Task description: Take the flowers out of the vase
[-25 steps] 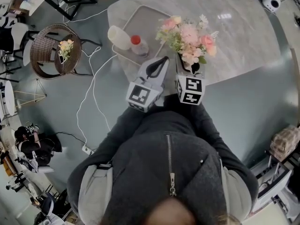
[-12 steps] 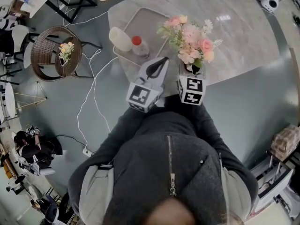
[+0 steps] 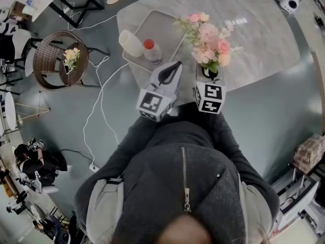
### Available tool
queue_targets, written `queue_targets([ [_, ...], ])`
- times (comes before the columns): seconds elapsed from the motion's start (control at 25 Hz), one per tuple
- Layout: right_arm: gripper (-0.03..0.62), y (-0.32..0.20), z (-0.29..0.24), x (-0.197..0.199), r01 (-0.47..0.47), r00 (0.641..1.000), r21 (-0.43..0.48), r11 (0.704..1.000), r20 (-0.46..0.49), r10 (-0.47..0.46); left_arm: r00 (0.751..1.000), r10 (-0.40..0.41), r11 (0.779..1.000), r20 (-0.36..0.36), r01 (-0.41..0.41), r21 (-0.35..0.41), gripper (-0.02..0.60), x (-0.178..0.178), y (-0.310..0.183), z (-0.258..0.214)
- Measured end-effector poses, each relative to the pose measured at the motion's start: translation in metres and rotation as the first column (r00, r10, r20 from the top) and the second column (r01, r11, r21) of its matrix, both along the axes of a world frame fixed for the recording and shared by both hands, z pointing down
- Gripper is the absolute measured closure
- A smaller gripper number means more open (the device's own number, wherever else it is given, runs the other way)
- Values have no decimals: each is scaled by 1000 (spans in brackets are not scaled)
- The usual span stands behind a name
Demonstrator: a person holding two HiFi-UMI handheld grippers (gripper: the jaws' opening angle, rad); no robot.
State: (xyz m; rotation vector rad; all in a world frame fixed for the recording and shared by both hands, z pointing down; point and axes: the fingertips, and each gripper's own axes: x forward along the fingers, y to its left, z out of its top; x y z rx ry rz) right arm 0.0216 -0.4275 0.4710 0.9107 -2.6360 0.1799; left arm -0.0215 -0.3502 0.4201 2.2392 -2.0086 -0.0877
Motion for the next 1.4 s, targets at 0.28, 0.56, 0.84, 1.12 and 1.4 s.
queue_targets([
  [0.28,514,-1,-30,7,-5,1000,34,999,31,4,1000,16,1000,1,-16,6,572,6,2,-11],
  [0.56,516,-1,-53,9,-38,995,73,997,91,31,999,35,999,1,-35,20,572,1,9,-7],
  [0.84,516,-2,-82,11,-71,983,111,991,179,50,998,66,997,3,-66,34,572,-2,9,-3],
  [1.12,517,0,-125,20,-100,964,162,982,259,56,995,100,994,6,-100,53,572,4,9,-17],
  [1.4,517,12,-147,22,-128,946,203,971,319,57,990,142,988,10,-142,68,572,4,10,-13],
])
